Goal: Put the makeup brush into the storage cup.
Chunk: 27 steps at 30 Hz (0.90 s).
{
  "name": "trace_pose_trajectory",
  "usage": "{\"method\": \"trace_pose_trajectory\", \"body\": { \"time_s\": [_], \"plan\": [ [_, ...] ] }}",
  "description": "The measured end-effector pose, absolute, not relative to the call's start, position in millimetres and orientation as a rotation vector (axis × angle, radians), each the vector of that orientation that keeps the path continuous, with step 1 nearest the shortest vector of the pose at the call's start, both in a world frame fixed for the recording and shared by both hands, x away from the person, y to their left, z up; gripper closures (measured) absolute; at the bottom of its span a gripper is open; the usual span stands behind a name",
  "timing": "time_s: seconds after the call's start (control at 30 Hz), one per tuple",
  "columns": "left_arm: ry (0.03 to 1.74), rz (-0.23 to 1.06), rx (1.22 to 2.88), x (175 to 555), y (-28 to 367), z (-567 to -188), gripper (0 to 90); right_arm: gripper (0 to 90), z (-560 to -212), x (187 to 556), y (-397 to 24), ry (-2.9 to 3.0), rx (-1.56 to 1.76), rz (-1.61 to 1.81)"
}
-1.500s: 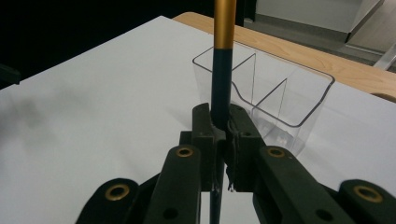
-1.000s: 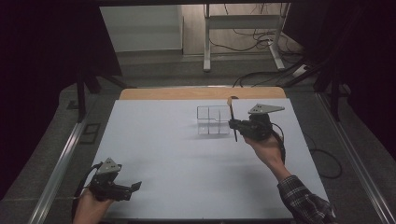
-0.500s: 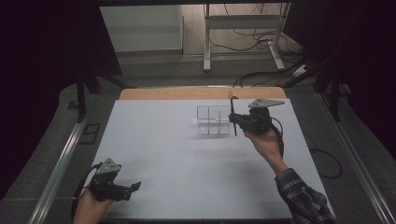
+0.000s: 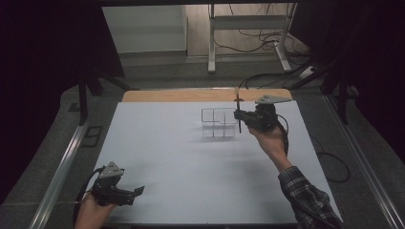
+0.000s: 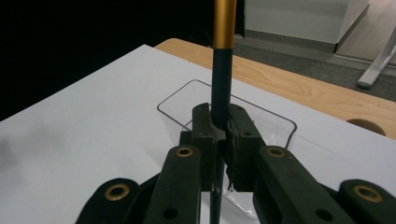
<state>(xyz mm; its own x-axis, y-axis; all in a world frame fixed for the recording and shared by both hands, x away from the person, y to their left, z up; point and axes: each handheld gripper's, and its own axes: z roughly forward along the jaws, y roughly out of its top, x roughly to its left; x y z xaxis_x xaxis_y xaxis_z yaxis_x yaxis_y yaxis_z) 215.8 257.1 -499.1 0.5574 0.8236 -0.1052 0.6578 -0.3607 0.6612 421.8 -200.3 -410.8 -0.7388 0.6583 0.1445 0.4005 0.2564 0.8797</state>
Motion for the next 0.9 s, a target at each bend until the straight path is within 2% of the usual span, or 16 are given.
{"method": "trace_pose_trajectory", "body": {
  "time_s": [0.9],
  "plan": [
    [1.187,0.324,2.124,215.8,257.5,-499.1,0.0,82.9,-406.0,444.2,-186.2,2.251,1.007,1.467]
  ]
}}
